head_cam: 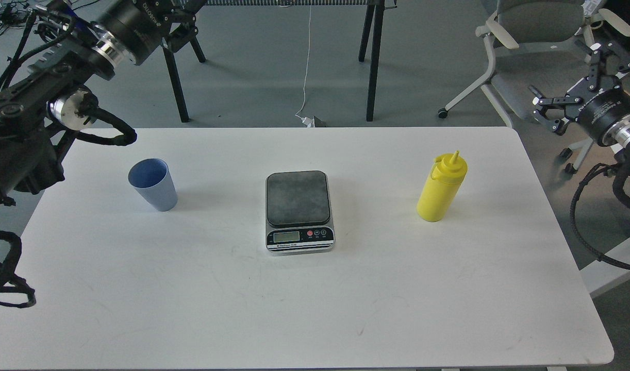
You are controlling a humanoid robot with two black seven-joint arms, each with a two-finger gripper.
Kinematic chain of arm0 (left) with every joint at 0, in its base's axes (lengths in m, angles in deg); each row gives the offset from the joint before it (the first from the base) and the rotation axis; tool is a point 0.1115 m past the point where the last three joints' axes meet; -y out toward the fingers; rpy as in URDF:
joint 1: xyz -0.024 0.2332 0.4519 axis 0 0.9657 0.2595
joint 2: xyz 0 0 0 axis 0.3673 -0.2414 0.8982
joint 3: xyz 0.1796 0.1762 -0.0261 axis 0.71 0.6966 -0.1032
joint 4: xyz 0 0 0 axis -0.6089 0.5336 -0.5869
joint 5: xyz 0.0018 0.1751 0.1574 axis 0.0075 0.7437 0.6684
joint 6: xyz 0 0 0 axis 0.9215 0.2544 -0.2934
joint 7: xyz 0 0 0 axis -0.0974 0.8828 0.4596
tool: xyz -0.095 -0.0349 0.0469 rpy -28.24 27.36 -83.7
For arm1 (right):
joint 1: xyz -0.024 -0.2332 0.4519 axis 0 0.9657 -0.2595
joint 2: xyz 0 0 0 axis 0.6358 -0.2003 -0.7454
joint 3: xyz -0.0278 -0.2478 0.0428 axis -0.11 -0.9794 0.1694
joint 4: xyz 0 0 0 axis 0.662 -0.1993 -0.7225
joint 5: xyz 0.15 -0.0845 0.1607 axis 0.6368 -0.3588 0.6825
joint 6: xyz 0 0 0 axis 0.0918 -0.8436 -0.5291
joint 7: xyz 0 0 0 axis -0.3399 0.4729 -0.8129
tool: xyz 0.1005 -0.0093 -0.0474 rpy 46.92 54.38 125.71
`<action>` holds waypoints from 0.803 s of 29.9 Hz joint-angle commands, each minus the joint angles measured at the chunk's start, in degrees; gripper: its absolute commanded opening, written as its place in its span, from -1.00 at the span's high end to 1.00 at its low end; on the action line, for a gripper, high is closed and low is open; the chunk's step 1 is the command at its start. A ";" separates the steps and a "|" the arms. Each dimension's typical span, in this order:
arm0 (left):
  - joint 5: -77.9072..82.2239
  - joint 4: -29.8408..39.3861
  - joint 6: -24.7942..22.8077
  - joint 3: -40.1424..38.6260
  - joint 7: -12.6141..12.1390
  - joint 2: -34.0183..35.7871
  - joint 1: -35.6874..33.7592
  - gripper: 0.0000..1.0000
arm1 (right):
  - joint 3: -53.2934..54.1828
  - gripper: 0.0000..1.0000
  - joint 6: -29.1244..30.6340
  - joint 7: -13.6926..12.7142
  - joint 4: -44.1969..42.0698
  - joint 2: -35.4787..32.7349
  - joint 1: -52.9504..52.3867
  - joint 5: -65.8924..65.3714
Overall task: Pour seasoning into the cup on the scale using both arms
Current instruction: 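Move the left gripper down toward the blue cup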
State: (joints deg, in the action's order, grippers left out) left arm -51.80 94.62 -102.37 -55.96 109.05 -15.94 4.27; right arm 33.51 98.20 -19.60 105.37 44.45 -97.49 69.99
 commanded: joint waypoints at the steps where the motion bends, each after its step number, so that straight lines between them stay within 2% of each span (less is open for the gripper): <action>1: 0.01 -0.01 0.00 -0.21 0.00 0.05 2.47 -1.00 | 0.00 -0.98 0.00 0.01 -0.08 0.00 -0.75 0.00; 8: -4.11 -0.45 0.00 -0.74 0.00 0.93 3.37 -1.00 | 0.00 -0.98 0.00 0.01 -0.17 0.00 -0.49 0.00; 11: -6.67 -4.65 0.00 -0.66 0.00 0.93 2.49 -1.00 | 0.00 -0.98 0.00 0.01 -0.17 0.44 -0.49 0.00; 21: -5.18 -7.22 0.00 0.31 0.00 1.81 0.20 -1.00 | 0.00 -0.98 0.00 0.01 -0.17 2.90 -0.40 -0.08; 24: -0.36 -7.13 0.00 0.31 0.00 4.26 -1.90 -1.00 | 0.00 -0.98 0.00 0.01 -0.08 4.04 -0.49 -0.17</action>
State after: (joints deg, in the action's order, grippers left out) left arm -56.09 87.46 -102.38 -55.65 109.05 -13.75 4.01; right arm 33.51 98.20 -19.61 105.17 47.65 -97.93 69.86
